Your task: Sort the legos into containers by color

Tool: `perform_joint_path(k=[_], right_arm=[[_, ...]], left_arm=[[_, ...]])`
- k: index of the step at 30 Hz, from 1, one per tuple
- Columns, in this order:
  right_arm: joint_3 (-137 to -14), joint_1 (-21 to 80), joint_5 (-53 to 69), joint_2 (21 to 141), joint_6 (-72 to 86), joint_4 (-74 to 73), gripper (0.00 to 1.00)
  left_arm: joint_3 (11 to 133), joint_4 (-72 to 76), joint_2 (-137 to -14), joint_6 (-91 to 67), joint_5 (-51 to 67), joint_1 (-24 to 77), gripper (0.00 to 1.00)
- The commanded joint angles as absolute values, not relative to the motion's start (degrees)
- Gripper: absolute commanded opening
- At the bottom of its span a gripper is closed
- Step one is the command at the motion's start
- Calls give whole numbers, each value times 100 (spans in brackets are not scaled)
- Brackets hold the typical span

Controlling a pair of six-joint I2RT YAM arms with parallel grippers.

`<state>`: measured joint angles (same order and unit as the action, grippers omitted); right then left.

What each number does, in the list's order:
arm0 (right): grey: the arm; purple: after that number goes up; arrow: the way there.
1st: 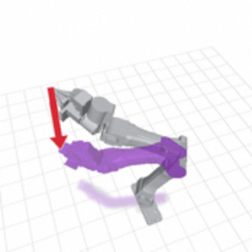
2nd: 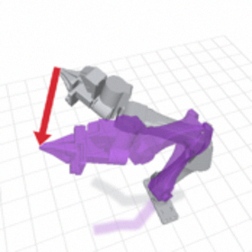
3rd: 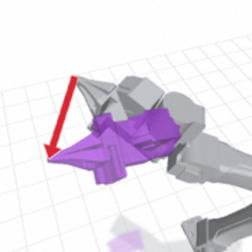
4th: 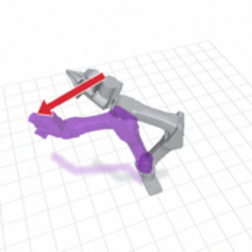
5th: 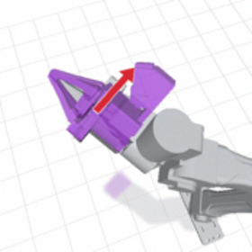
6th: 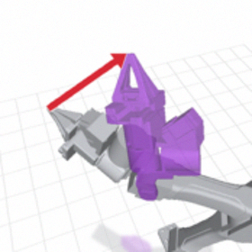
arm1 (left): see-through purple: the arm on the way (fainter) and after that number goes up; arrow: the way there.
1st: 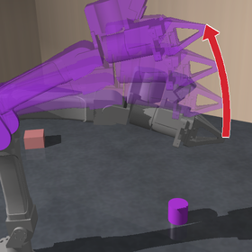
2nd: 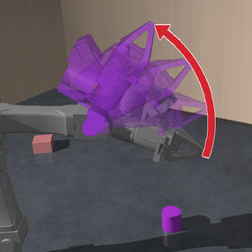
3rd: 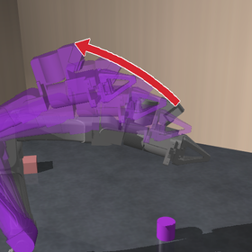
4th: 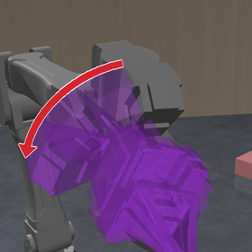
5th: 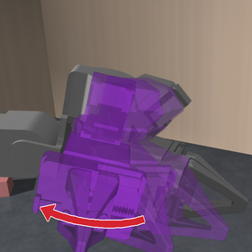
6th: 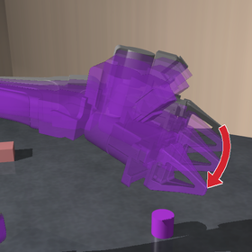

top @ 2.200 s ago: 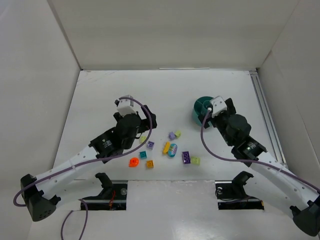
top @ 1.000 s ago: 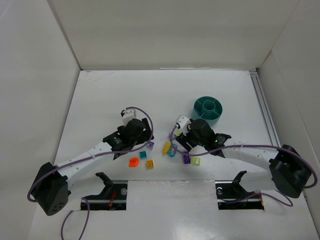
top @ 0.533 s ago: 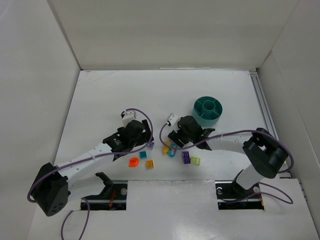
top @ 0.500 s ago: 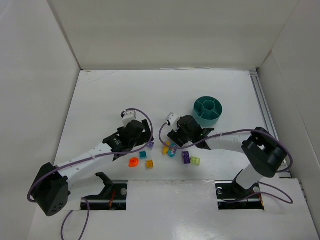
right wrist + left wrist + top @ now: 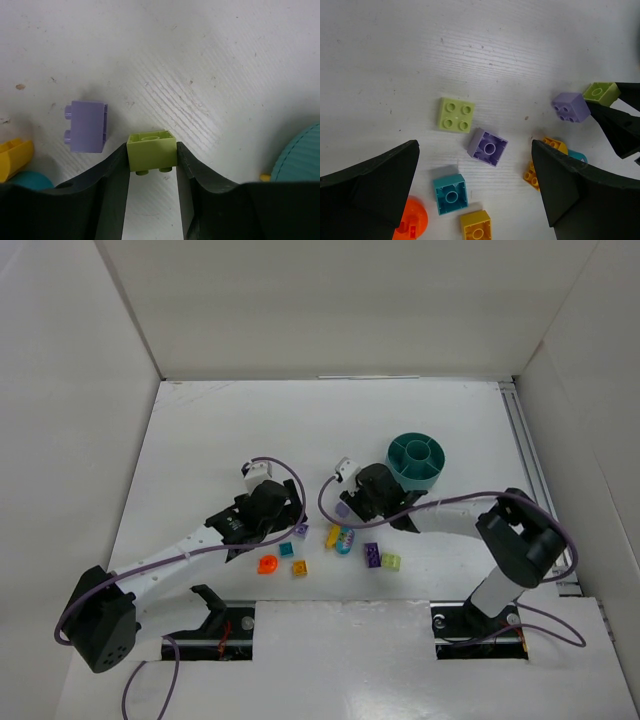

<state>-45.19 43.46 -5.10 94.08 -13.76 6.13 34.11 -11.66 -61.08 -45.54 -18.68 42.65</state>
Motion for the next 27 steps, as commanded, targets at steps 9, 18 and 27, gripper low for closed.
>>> perform_joint_path(k=[9,18,27], right_arm=[[-4570,3877,-685,7315,-1915,362,25],[-5080,3120,-861,7206,-2469,-211,26],[-5651,2830,-738,7988,-2777,-325,32]], left_arm=[[3480,-1143,-6134,-4500,-1934,4192,94],[3585,-1038,-6608,-4395,-1706,3947,93],[3639,-984,-6943,-4342,-1644,3788,92]])
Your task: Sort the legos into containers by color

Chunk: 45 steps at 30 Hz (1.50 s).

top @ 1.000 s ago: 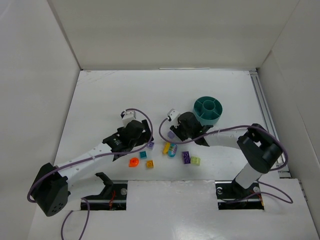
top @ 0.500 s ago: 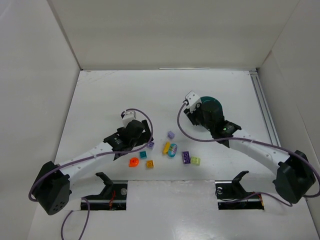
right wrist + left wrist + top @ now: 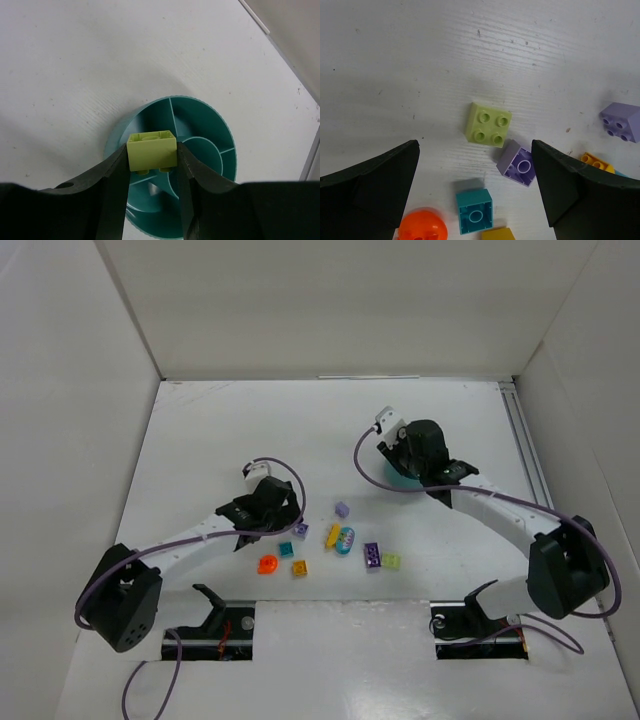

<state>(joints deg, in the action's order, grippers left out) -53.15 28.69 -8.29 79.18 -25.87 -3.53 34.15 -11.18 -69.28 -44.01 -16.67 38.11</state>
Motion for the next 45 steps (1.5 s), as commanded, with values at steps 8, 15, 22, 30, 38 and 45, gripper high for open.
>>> perform_joint_path(k=[8,15,22,30,38,45], right_arm=[[-5879,2725,-818,8393,-2962,-325,42],[-5880,2725,-870,8446,-3015,-325,68],[-5827,2795,-870,8017,-3015,-325,73],[-5178,2927,-756,6865,-2892,-439,78],[-4624,2927,-949,6092,-2725,-721,80],[-4447,2927,-1002,5968,-2619,-721,80]], left_arm=[[3797,-879,-7242,-4236,-1644,3735,92],[3858,-879,-7295,-4236,-1748,3735,92],[3858,-931,-7514,-4298,-1863,3735,91],[3753,-721,-7682,-4236,-1916,3683,82],[3587,-466,-7813,-4061,-1460,3683,60],[3472,-413,-7700,-4122,-1406,3683,31]])
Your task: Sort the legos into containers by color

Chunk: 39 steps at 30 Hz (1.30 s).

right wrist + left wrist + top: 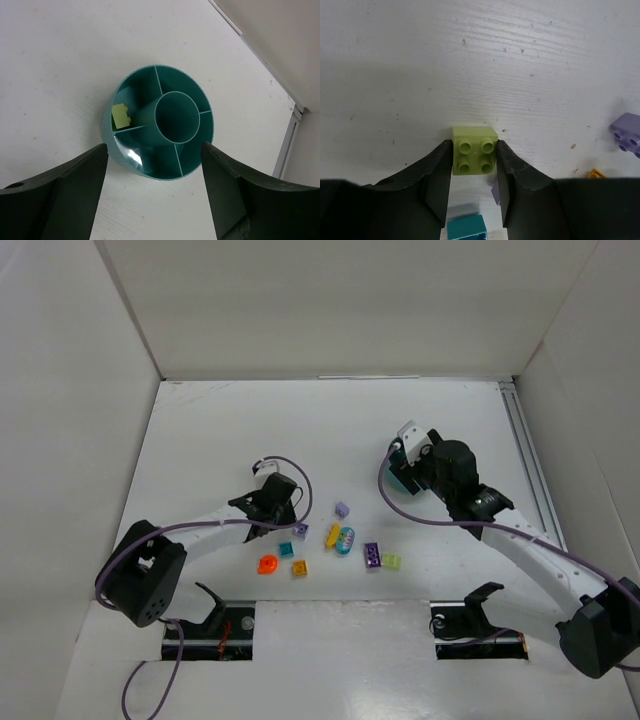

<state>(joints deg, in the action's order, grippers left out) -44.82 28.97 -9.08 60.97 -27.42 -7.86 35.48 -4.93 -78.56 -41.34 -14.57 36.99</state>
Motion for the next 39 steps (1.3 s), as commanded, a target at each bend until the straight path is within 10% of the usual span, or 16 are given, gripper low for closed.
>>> perform_joint_path(k=[1,15,19,39], right_arm=[[-4447,2927,-1002,5916,-2619,-773,80],[-4131,2453,-1607,4660,-1987,-1291,85],[-3930,2031,-2275,3974,-1495,-1845,100],[-3261,1600,-2391,3437,-1081,-2057,100]], left_arm=[[3472,-413,-7699,-4122,-1406,3683,29],[4850,25,-7408,-3464,-1195,3805,20],[5930,492,-8128,-3129,-1126,4077,20],[9729,1362,-11873,-2593,333,4553,20]])
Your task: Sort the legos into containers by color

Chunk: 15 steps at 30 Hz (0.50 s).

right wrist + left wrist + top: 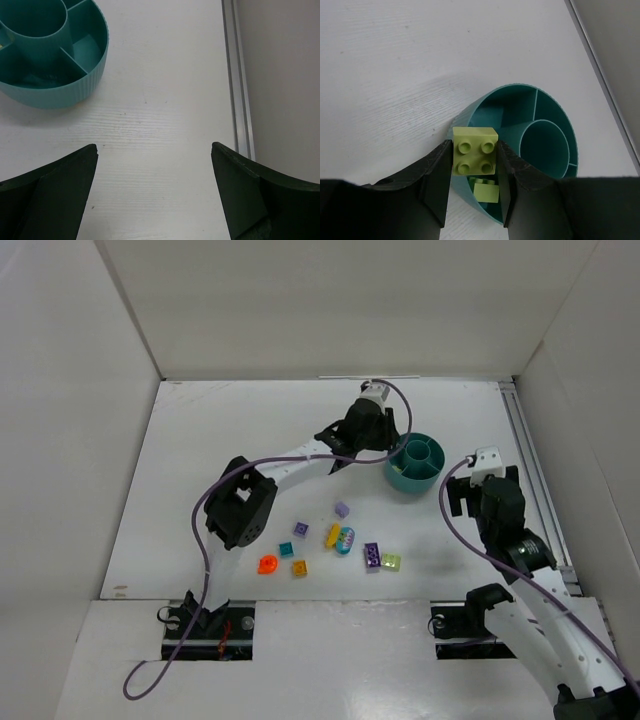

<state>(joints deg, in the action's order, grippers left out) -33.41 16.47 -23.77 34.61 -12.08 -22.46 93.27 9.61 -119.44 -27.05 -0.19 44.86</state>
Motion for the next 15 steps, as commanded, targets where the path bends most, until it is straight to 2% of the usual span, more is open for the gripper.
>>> perform_joint_path(k=[1,9,15], right_arm=[[-3261,1600,-2443,3437,-1081,-2057,100],[-3138,1547,-2443,3331,-1081,-2004,100],[-3138,1547,-2443,3278,-1081,-2004,100]], left_arm=[[9729,1362,-11874,-2593,473,4553,20],[9616,1362,-11936,-2593,369,4658,21],[9475,1371,-11812,-2540,422,4658,42]])
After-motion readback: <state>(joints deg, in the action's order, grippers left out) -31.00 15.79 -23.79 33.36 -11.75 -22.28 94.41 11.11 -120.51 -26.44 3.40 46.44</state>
